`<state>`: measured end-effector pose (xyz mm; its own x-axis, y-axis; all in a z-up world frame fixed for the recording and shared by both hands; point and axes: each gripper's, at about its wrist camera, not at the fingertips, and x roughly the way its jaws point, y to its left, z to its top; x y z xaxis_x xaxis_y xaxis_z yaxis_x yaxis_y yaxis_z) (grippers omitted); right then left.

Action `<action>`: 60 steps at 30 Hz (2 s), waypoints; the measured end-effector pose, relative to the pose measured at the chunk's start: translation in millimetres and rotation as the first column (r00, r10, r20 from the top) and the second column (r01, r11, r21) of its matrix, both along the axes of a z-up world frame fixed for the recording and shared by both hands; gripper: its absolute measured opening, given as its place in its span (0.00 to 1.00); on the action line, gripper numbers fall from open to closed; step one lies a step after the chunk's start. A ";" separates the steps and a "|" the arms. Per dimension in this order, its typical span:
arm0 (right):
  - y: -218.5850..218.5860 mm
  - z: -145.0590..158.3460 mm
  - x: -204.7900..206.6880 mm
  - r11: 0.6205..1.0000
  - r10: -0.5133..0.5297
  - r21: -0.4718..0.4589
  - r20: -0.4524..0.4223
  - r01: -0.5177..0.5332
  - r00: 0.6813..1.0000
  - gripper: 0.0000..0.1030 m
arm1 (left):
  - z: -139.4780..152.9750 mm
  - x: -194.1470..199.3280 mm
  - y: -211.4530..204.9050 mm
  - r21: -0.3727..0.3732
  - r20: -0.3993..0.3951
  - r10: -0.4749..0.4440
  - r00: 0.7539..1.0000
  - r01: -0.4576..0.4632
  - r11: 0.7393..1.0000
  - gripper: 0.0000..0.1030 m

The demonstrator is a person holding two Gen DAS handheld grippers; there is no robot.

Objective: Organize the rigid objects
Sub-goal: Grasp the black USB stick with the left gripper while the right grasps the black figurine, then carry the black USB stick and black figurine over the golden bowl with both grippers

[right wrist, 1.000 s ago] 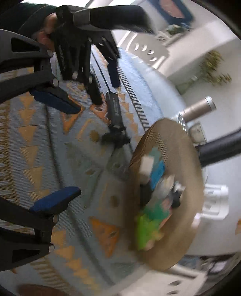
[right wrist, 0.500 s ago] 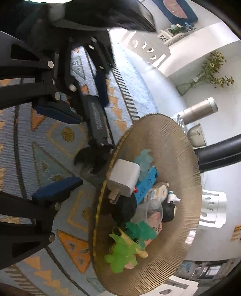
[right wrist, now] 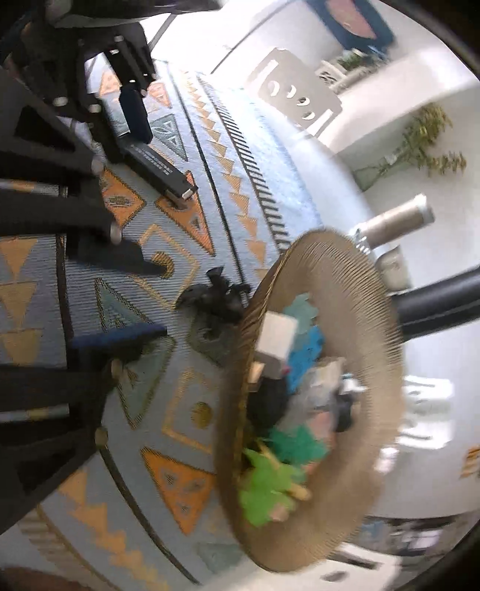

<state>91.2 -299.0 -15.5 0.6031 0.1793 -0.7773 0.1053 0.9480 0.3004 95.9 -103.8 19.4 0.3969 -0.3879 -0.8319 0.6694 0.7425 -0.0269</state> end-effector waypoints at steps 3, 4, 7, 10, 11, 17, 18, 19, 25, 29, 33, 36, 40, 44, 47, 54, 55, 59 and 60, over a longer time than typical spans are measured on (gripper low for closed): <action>-4.3 4.2 9.8 1.000 -0.030 -0.004 0.014 0.030 0.999 0.61 | -0.4 7.1 -7.8 -0.019 -0.004 0.021 1.000 -0.021 1.000 0.37; -3.6 3.7 16.0 0.999 -0.041 -0.026 0.009 0.041 0.999 0.61 | -3.0 10.9 -13.5 -0.012 -0.005 0.023 1.000 -0.024 1.000 0.37; 0.6 0.5 29.9 0.997 -0.053 -0.057 0.007 0.053 0.999 0.58 | -7.9 15.4 -32.6 0.015 0.051 0.019 0.999 -0.020 1.000 0.35; 11.3 0.1 41.9 0.993 -0.048 -0.111 0.006 0.049 0.999 0.36 | -8.0 13.5 -37.3 0.012 0.054 0.019 0.998 -0.019 1.000 0.21; 15.4 1.0 43.9 0.990 -0.048 -0.135 0.011 0.049 0.999 0.36 | -7.8 10.3 -36.9 0.021 0.062 0.026 0.998 -0.028 0.999 0.21; 27.1 11.0 12.2 0.990 0.068 -0.125 0.034 -0.063 0.997 0.36 | -1.5 -25.6 -11.3 0.023 0.061 0.102 0.993 -0.104 0.994 0.21; 29.8 13.3 2.3 0.989 0.102 -0.114 0.036 -0.098 0.994 0.36 | 0.0 -33.3 -5.9 0.014 0.050 0.112 0.992 -0.113 0.994 0.21; 33.6 16.2 -13.4 0.984 0.153 -0.102 0.041 -0.148 0.987 0.36 | 1.4 -42.4 0.0 0.000 0.033 0.123 0.992 -0.123 0.992 0.21; 53.2 23.3 -82.1 0.938 0.324 -0.162 0.095 -0.307 0.941 0.36 | 9.8 -98.6 19.9 -0.050 0.030 0.211 0.977 -0.209 0.977 0.21; 50.4 10.4 -92.9 0.942 0.324 -0.118 0.083 -0.314 0.942 0.36 | 11.5 -119.8 30.0 -0.092 0.077 0.303 0.950 -0.296 0.951 0.21; 47.9 2.5 -98.8 0.944 0.316 -0.125 0.072 -0.305 0.946 0.36 | 6.7 -126.3 41.2 -0.134 0.103 0.360 0.927 -0.345 0.929 0.21; 48.0 0.5 -95.6 0.937 0.345 -0.092 0.071 -0.338 0.936 0.36 | 2.4 -123.2 47.0 -0.123 0.089 0.400 0.912 -0.388 0.913 0.21; 44.0 -2.7 -95.8 0.930 0.367 -0.035 0.053 -0.366 0.929 0.40 | 0.3 -122.4 46.9 -0.111 0.101 0.407 0.908 -0.396 0.912 0.21; 40.1 1.4 -99.7 0.941 0.339 -0.042 0.070 -0.336 0.938 0.75 | 0.4 -128.3 37.3 -0.084 0.141 0.373 0.917 -0.364 0.928 0.21; 40.2 3.1 -100.9 0.943 0.331 -0.048 0.076 -0.329 0.940 0.76 | 0.5 -129.2 34.5 -0.077 0.149 0.363 0.920 -0.356 0.931 0.21; 58.8 0.4 -100.8 0.931 0.338 -0.159 0.042 -0.328 0.940 0.76 | 0.5 -128.6 36.7 -0.092 0.140 0.369 0.919 -0.359 0.929 0.21; 63.5 -0.3 -101.6 0.924 0.344 -0.189 0.036 -0.332 0.938 0.76 | 0.5 -128.9 36.5 -0.091 0.141 0.369 0.919 -0.359 0.929 0.21; 83.2 -0.6 -106.9 0.886 0.380 -0.302 0.033 -0.353 0.925 0.72 | -1.6 -126.8 36.2 -0.077 0.132 0.369 0.920 -0.362 0.929 0.21; 86.8 -1.1 -108.3 0.877 0.386 -0.323 0.033 -0.356 0.922 0.68 | -2.6 -126.0 35.9 -0.071 0.126 0.369 0.921 -0.362 0.929 0.25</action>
